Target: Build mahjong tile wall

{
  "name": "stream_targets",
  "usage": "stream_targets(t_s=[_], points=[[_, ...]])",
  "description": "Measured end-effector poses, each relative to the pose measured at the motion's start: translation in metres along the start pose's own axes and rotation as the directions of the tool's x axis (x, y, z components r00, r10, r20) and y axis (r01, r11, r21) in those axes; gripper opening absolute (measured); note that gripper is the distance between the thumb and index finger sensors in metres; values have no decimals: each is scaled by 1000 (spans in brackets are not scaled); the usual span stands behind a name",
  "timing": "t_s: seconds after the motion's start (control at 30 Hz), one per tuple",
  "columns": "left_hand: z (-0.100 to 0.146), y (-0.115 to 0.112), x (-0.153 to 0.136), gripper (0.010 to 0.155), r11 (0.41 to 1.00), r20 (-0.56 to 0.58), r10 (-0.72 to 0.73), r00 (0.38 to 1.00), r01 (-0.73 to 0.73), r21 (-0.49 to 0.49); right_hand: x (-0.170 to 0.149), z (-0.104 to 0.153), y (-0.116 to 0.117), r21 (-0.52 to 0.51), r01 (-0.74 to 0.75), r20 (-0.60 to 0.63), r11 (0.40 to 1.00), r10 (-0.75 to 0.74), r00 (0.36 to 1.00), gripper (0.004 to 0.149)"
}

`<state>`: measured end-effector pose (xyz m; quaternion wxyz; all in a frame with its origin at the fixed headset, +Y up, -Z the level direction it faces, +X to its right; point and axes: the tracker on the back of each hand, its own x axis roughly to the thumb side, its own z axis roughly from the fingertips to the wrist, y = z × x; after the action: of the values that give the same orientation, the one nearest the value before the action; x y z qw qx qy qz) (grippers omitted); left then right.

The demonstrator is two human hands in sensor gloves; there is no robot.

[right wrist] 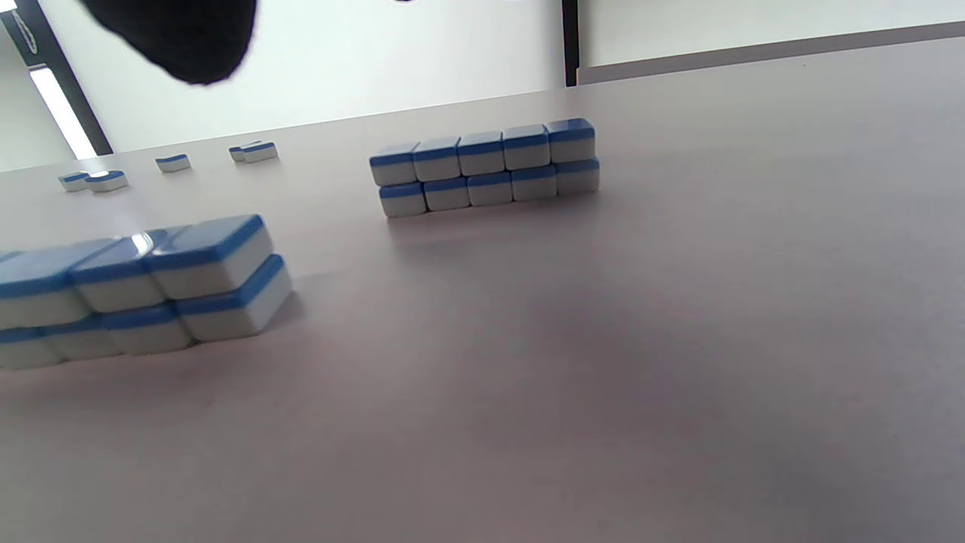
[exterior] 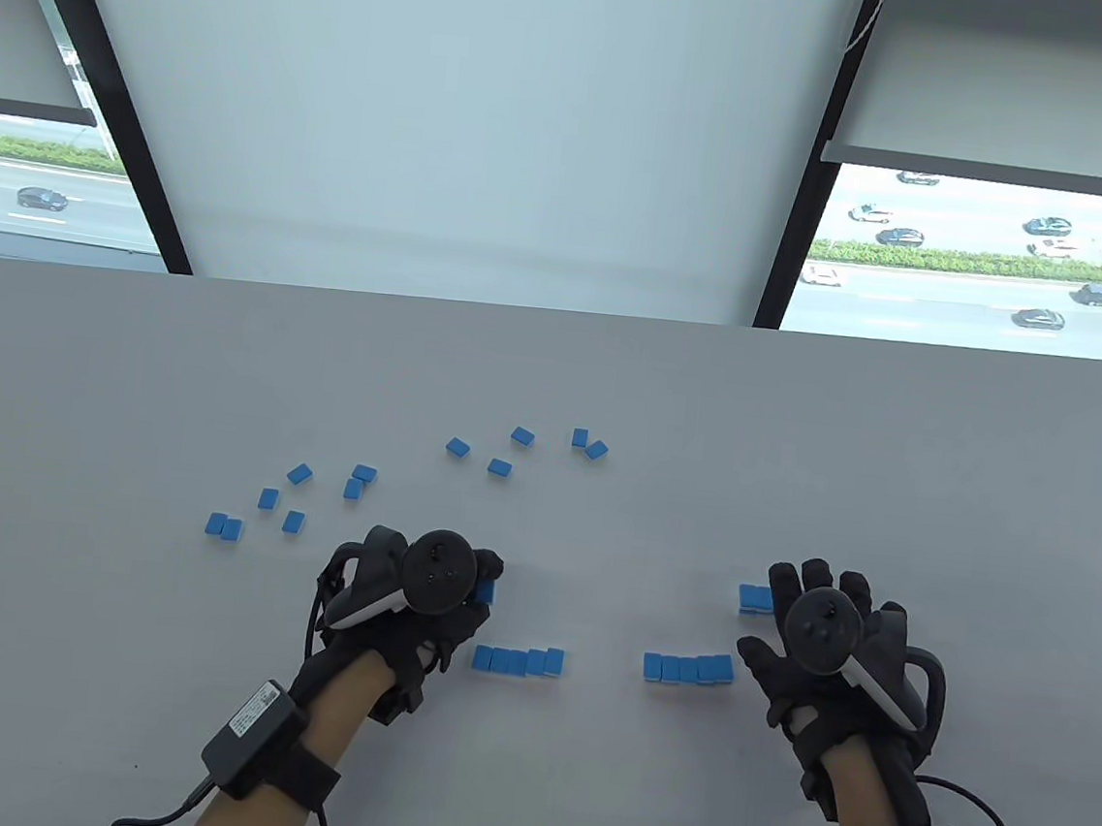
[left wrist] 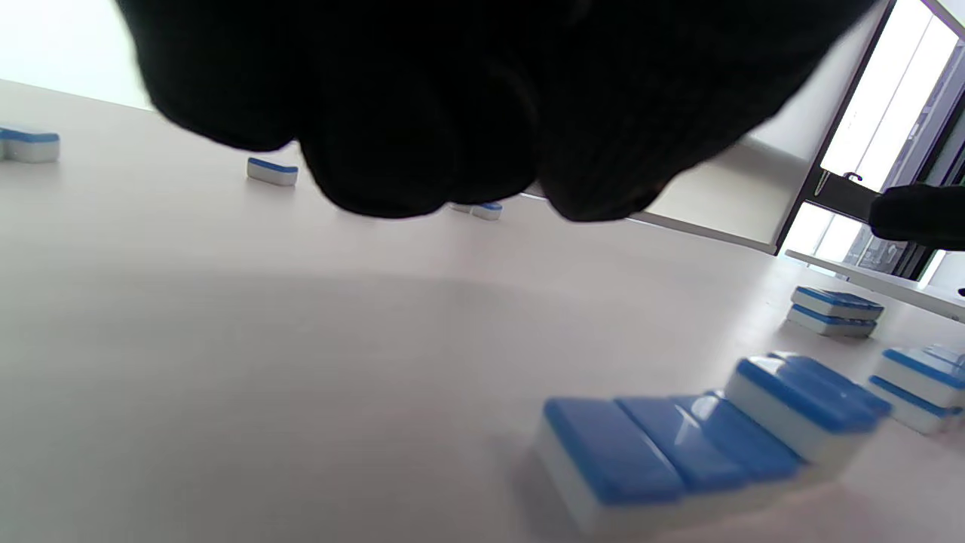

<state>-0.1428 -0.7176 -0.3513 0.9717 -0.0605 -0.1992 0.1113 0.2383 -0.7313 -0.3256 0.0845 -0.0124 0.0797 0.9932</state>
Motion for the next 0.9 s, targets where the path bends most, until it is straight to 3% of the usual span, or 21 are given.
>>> stream_targets(t_s=[0.27, 0.9], points=[[2, -15, 30, 61, 991, 61, -67, 996, 73, -113, 1, 1, 1, 6, -8, -3, 1000, 8, 1000, 81], [1, -31, 44, 61, 973, 91, -145, 985, 159, -170, 2, 1, 0, 4, -15, -5, 1000, 15, 1000, 81]])
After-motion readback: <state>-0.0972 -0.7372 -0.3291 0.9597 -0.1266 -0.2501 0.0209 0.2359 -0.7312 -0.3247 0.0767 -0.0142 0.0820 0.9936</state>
